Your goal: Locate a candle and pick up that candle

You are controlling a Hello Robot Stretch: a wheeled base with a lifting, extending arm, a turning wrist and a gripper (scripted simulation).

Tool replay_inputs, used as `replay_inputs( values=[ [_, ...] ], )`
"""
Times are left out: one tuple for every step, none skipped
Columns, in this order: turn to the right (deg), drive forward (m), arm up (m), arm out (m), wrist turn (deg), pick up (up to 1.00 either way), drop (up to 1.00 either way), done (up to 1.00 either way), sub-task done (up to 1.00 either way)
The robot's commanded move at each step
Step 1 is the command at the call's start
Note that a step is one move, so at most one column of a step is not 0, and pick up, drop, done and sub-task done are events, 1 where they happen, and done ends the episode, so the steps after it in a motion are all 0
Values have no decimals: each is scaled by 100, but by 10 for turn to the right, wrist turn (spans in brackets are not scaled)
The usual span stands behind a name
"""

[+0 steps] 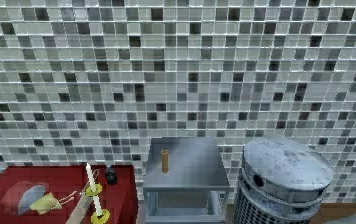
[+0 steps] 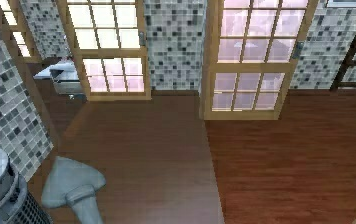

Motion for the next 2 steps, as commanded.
replay_inputs(
  values=[
    [0,5,0,0,0,0,0,0,0],
    [450,0,0,0,0,0,0,0,0]
  ],
)
